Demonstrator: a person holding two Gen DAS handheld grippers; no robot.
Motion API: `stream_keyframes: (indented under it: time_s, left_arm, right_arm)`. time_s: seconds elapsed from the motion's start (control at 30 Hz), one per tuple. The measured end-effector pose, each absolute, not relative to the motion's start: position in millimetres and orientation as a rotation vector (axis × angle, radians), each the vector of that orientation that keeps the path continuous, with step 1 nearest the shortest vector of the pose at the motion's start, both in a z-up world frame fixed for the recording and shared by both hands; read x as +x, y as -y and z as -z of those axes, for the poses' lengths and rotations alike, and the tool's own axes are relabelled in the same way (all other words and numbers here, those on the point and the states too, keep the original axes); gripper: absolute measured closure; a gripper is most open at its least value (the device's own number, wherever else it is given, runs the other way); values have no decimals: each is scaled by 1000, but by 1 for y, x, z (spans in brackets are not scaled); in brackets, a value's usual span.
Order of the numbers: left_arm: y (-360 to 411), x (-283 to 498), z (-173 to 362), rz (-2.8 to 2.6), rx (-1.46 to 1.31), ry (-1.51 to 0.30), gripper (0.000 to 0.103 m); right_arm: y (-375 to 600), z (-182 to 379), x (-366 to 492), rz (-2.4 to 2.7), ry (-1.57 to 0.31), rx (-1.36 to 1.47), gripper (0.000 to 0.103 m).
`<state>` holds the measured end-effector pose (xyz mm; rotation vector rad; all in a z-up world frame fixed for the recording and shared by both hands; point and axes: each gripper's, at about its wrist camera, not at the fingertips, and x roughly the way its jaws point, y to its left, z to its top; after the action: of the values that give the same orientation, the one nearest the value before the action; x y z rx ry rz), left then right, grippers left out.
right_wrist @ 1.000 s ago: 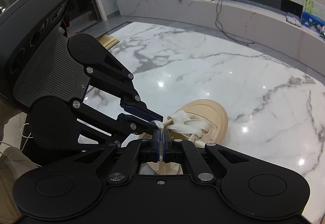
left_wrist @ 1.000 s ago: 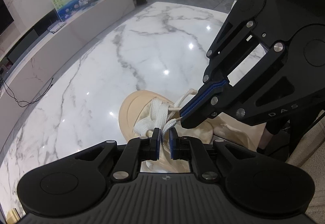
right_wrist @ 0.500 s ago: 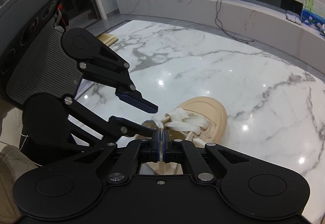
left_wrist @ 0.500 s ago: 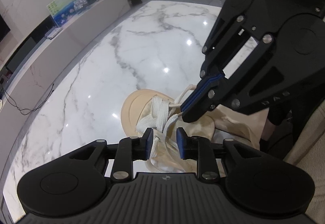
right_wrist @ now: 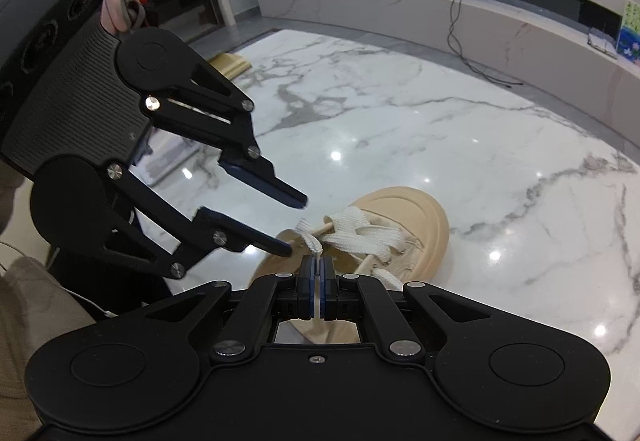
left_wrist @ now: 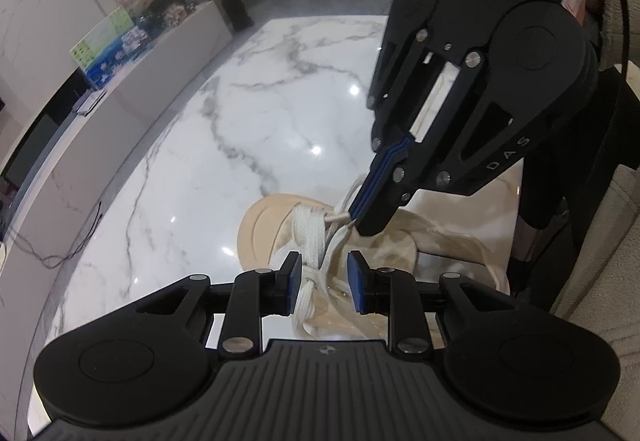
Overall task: Lace up shoes with both hands
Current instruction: 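Push the lace tip through the eyelet with the right tool while the left tool steadies the lace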
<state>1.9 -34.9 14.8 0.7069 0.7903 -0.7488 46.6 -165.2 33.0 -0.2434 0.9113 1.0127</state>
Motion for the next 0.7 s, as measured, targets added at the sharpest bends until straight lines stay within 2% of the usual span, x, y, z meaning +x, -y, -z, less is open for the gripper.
stream_keyframes:
  time_s: [0.2, 0.3, 0.37, 0.7]
  left_arm:
    - [46, 8, -7, 772, 739, -767, 77]
    - [48, 16, -3, 771, 696, -796, 98]
    - [47, 20, -3, 767, 662, -810, 101]
    - [35, 29, -9, 648, 585, -872, 102]
  right_arm:
    - [170, -37, 46, -1014, -899, -233, 102]
    - [173, -38, 46, -1014, -894, -221, 102]
    - [174, -39, 45, -1010, -891, -214, 102]
    - [174, -31, 44, -959, -904, -167, 99]
